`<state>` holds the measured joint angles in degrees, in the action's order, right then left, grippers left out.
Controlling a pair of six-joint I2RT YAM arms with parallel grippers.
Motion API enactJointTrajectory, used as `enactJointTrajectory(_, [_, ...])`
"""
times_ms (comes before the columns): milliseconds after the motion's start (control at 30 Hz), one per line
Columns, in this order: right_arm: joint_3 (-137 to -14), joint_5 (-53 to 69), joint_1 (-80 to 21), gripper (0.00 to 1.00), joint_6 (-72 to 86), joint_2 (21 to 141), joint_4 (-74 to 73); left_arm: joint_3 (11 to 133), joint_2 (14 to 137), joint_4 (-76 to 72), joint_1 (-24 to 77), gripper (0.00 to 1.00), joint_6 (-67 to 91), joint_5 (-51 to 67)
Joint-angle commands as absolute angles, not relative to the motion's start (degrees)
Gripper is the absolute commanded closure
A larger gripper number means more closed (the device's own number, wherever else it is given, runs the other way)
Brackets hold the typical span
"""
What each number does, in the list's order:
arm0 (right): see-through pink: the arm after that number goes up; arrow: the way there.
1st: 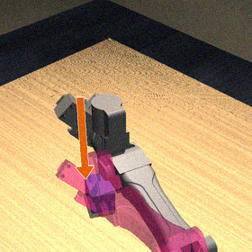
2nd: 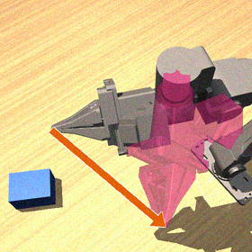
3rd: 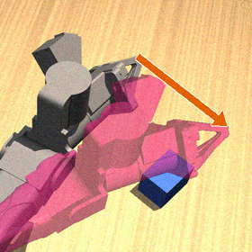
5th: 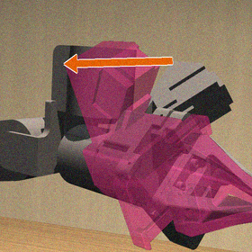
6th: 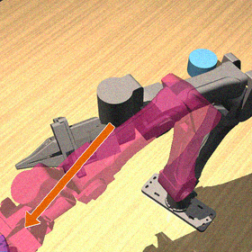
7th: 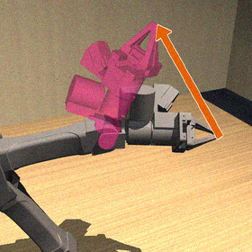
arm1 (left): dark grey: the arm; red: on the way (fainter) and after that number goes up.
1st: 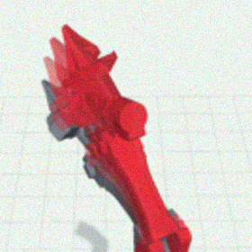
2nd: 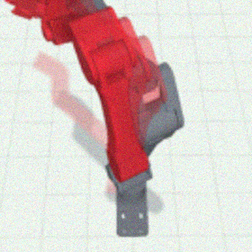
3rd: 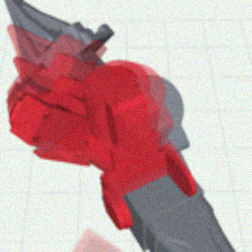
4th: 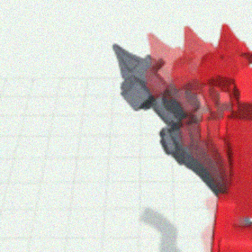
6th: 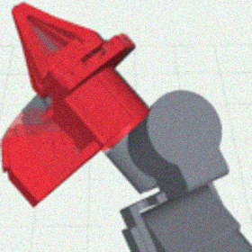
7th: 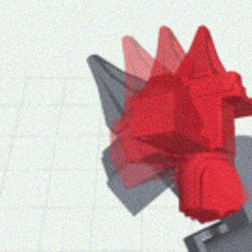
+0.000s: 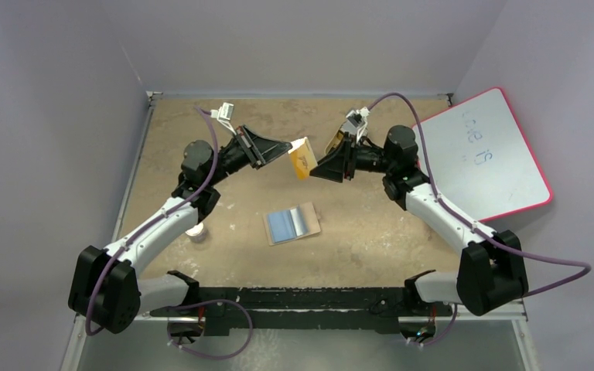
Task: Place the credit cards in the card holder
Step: Pick up the credit card from the storage box.
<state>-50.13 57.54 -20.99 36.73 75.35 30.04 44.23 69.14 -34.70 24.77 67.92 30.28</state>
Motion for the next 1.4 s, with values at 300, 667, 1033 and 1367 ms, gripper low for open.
enactJointTrajectory(300, [-55.0, 59.6, -21.2, 0.63, 44.8, 76.9, 42.1, 42.0, 69.2, -37.3, 24.5, 1.0, 63.9, 34.9])
enactJointTrajectory(667, [-51.9, 58.8, -21.2, 1.0, 50.0, 77.0, 49.0, 41.6, 69.3, -34.0, 24.4, 0.81, 63.6, 33.2])
enactJointTrajectory(1033, [-47.8, 51.0, -21.3, 1.0, 62.9, 80.3, 65.1, 38.2, 70.3, -40.2, 25.2, 0.55, 67.4, 30.6])
enactJointTrajectory(1367, [-47.0, 47.0, -21.4, 1.0, 61.6, 80.2, 62.1, 38.1, 72.3, -41.2, 26.0, 0.66, 67.1, 30.0])
